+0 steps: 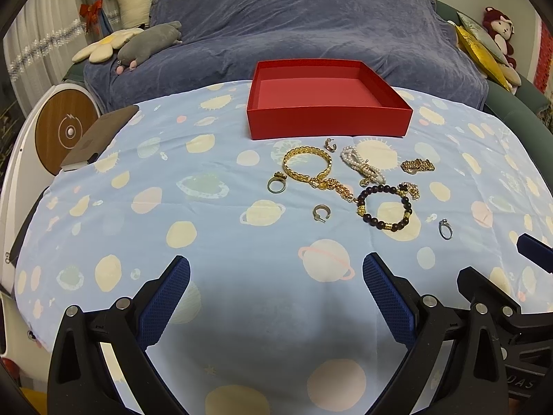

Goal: Organize jewelry

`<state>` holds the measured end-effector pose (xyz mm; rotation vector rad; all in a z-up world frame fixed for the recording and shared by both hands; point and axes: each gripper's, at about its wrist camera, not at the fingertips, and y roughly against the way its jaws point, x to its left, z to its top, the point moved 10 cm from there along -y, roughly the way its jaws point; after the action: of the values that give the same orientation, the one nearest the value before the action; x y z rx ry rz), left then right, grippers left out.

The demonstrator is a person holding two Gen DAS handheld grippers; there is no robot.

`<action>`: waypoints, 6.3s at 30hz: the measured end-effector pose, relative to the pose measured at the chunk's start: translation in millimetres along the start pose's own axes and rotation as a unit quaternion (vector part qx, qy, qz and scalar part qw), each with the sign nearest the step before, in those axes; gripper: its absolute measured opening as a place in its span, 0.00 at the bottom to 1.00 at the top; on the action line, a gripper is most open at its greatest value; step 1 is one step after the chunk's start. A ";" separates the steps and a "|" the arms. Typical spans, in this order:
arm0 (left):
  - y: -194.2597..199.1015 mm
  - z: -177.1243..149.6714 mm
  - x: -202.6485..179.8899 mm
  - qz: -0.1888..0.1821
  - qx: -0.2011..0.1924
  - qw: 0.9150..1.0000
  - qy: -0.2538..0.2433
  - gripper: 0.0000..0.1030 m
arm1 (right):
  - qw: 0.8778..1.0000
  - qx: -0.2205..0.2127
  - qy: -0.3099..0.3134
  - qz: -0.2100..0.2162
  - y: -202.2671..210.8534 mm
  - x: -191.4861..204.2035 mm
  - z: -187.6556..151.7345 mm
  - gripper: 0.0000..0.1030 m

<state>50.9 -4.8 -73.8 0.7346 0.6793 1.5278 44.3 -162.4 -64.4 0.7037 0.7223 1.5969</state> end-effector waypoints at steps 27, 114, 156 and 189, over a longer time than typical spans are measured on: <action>-1.6 -1.1 0.6 -0.002 0.005 1.000 0.002 0.95 | 1.000 0.000 -0.002 0.000 -0.8 -2.3 -1.0 0.95; -119.7 52.2 11.1 -0.047 0.030 0.998 0.041 0.78 | 0.995 0.033 -0.078 0.051 -117.8 -45.1 61.8 0.77; -64.4 13.8 11.3 -0.135 0.041 0.989 0.045 0.16 | 0.997 0.052 -0.003 0.050 -81.4 -18.5 4.6 0.39; 25.9 72.2 -11.4 -0.196 -0.066 0.978 0.024 0.16 | 0.996 -0.030 -0.007 0.089 -21.4 9.9 78.2 0.19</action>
<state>91.8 -18.2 -9.2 0.4328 0.7040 1.2166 116.9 -144.5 -31.7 0.7519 0.6127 1.7655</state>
